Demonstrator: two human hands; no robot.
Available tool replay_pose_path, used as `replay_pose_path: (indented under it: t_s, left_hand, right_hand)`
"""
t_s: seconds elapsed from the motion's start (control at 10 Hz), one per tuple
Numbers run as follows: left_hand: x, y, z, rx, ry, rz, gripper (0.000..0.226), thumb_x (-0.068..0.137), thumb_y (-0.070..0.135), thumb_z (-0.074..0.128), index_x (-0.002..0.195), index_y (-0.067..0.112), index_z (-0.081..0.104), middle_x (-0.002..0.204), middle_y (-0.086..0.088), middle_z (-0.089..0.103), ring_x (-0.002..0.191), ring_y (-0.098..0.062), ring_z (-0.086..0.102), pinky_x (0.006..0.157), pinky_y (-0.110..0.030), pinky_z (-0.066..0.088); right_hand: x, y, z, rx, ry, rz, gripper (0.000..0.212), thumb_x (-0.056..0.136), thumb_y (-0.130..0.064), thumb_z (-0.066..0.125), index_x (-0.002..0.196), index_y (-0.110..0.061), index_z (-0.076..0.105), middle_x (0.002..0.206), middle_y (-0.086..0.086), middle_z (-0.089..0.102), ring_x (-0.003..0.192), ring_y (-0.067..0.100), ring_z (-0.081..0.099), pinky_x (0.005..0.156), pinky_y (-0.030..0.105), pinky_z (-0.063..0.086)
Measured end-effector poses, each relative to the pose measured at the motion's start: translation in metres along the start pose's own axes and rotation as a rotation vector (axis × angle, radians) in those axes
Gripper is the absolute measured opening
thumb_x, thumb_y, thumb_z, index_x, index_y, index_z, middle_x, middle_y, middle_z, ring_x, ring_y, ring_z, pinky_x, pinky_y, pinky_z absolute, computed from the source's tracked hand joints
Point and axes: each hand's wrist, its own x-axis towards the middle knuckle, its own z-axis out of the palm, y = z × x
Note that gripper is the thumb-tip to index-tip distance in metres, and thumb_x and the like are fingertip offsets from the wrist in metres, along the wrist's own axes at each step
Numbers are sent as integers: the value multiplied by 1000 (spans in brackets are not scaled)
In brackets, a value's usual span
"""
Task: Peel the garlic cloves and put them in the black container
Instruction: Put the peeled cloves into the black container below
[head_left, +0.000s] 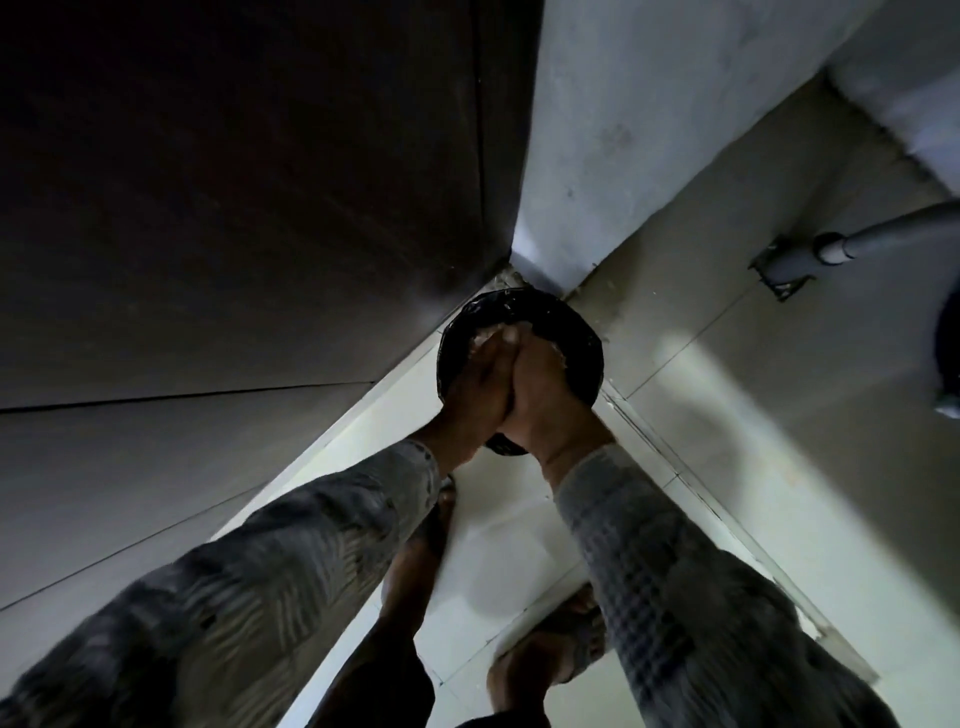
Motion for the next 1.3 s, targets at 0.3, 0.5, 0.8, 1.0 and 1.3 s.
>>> replay_pose_path:
  t_s: [0.3, 0.5, 0.8, 1.0, 1.3]
  left_hand:
    - [-18, 7, 2, -590, -138, -54, 35, 106, 31, 51, 125, 9, 70, 123, -7, 73, 121, -27, 66, 103, -34, 53]
    - [-24, 9, -17, 211, 148, 343, 31, 93, 30, 56, 119, 28, 73, 123, 3, 73, 115, -17, 67, 111, -47, 48]
    - [-117, 36, -34, 853, 100, 594, 67, 80, 18, 53, 147, 22, 54, 144, -6, 57, 134, -20, 50, 116, -29, 37]
    - [-221, 84, -5, 1011, 34, 673, 73, 79, 2, 62, 148, 23, 52, 141, -5, 56, 131, -21, 49, 105, -14, 31]
    - [-394, 140, 35, 1124, -132, 848, 74, 76, 7, 68, 145, 30, 54, 138, 2, 54, 127, -14, 50, 104, -13, 32]
  right_hand:
    - [4, 54, -9, -731, -78, -511, 54, 109, -40, 38, 159, -21, 37, 165, 4, 37, 154, 21, 31, 126, 44, 26]
    - [21, 24, -27, -880, 31, -362, 66, 98, -23, 57, 160, -24, 34, 167, 9, 31, 154, 27, 28, 126, 45, 22]
    - [-91, -29, -54, -1060, -1, -540, 91, 70, -43, 62, 155, -20, 42, 156, 12, 45, 145, 32, 40, 119, 49, 35]
    - [-208, -77, -81, -1016, 2, -661, 100, 67, -29, 81, 157, -19, 38, 156, 9, 44, 142, 28, 42, 115, 45, 41]
    - [-404, -140, -124, -928, 132, -668, 94, 75, -24, 87, 156, -15, 40, 156, 9, 45, 140, 17, 36, 110, 18, 28]
